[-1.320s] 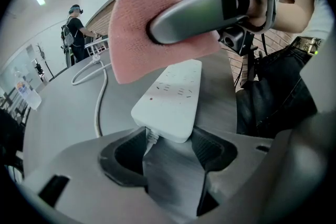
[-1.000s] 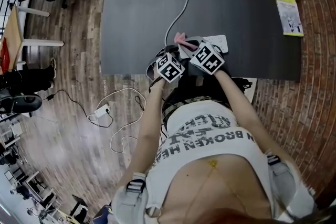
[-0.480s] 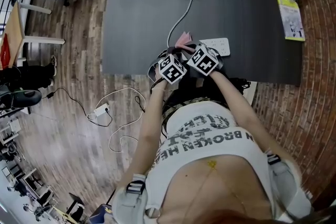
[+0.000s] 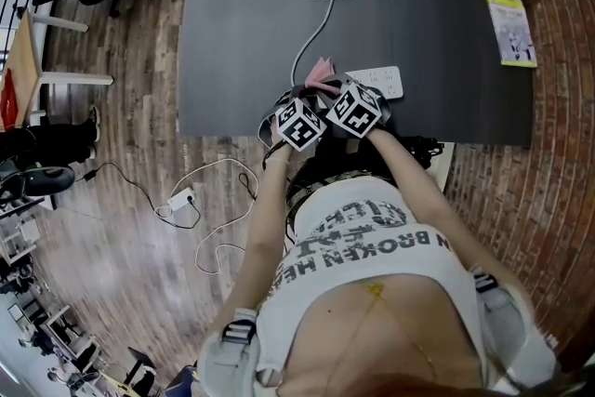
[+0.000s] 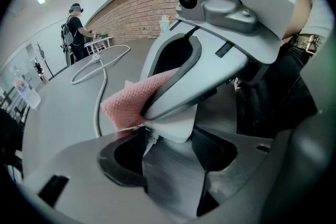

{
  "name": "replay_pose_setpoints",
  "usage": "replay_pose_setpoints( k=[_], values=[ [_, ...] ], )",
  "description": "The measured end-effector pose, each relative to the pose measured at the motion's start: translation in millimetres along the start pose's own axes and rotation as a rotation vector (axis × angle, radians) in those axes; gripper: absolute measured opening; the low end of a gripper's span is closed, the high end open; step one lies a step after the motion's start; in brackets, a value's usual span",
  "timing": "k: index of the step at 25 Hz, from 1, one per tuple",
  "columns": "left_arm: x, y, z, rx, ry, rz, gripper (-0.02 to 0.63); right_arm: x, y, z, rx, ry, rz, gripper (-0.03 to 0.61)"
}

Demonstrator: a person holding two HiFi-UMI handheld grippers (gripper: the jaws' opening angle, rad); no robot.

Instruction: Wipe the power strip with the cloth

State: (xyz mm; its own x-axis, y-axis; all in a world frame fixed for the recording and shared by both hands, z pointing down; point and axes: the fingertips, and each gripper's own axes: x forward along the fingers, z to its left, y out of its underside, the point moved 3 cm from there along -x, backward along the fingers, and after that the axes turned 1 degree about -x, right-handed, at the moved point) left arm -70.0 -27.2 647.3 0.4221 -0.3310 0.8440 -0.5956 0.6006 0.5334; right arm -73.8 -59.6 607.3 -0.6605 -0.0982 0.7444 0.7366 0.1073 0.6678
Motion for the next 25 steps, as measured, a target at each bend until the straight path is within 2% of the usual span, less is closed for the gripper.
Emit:
replay_pose_setpoints(
  k=[25],
  values=[
    [1.4, -0.4, -0.9, -0.003, 0.004, 0.001, 0.265, -26.7, 30.1, -28.1, 0.089, 0.103, 0.020, 0.017]
  ],
)
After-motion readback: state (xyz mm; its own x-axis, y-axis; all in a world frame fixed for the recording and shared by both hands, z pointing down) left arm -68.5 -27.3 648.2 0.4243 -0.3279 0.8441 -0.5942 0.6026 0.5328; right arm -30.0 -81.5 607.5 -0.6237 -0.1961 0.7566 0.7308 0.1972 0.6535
